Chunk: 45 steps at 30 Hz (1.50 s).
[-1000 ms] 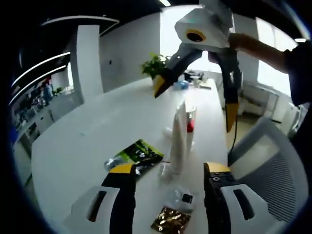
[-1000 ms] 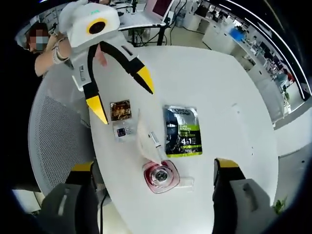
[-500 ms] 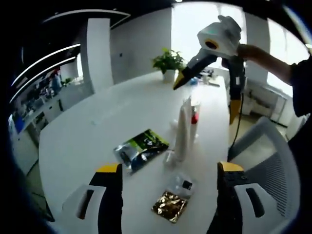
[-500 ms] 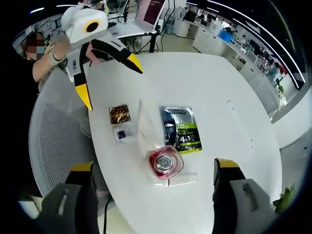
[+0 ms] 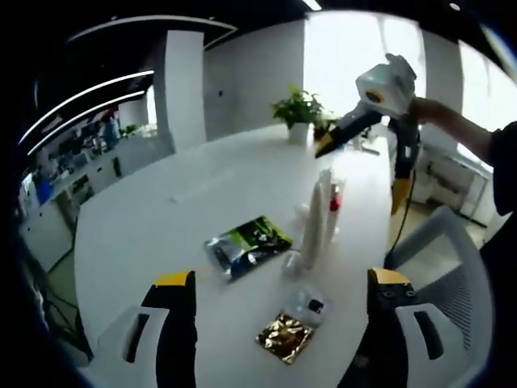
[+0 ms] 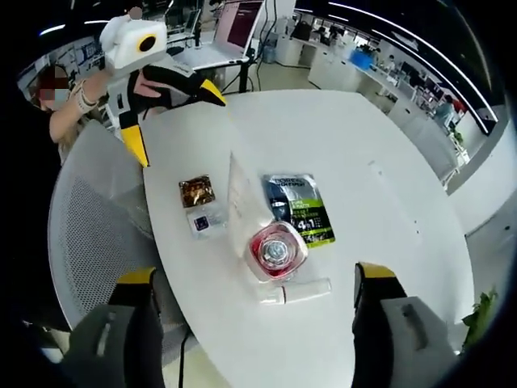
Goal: Arrange the skincare products in the storage area until every visible bottle or jar stands upright without overlapping.
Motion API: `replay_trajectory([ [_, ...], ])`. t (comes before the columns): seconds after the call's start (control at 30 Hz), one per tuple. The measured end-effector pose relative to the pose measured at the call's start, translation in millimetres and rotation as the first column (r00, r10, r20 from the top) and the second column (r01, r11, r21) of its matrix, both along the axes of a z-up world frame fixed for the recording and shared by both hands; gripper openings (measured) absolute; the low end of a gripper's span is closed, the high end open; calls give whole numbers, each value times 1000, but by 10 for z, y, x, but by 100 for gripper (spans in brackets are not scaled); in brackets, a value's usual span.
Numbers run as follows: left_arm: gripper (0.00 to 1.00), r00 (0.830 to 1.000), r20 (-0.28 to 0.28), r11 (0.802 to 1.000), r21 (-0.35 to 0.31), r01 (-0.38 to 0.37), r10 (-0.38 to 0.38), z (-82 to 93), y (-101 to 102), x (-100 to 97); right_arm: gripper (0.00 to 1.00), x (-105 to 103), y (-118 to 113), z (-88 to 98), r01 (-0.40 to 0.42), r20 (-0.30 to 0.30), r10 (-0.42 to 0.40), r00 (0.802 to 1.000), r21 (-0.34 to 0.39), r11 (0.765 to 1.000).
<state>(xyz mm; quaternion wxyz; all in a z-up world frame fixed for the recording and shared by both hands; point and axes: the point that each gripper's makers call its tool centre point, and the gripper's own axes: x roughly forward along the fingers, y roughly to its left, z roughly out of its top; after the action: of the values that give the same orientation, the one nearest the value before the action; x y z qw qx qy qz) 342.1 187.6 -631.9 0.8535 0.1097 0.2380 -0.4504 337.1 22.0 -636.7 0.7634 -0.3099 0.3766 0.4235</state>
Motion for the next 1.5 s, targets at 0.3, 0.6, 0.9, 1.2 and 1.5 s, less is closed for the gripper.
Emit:
replay_trajectory([
  [0.3,89,1000,-15,1000,13,-22,22,-69,105,-24,100,-30,-23,-32,17,-4,-17,1000,30,999],
  [0.6,89,999,-18,999,18,-30,31,-95,129,-37,100,-46,-68,-56,30,-2,-30,1000,37,999],
  [0.9,87,998,-36,999,3,-47,48,-101,151,-40,100,-58,-98,-121,48,-6,-48,999,45,998],
  [1.2,91,997,-53,999,3,-48,48,-119,154,-57,100,-92,-138,-160,76,-12,-76,997,57,995],
  [1.5,96,998,-45,999,11,-41,42,-94,188,-57,100,-140,-103,-183,75,-2,-75,997,67,995],
])
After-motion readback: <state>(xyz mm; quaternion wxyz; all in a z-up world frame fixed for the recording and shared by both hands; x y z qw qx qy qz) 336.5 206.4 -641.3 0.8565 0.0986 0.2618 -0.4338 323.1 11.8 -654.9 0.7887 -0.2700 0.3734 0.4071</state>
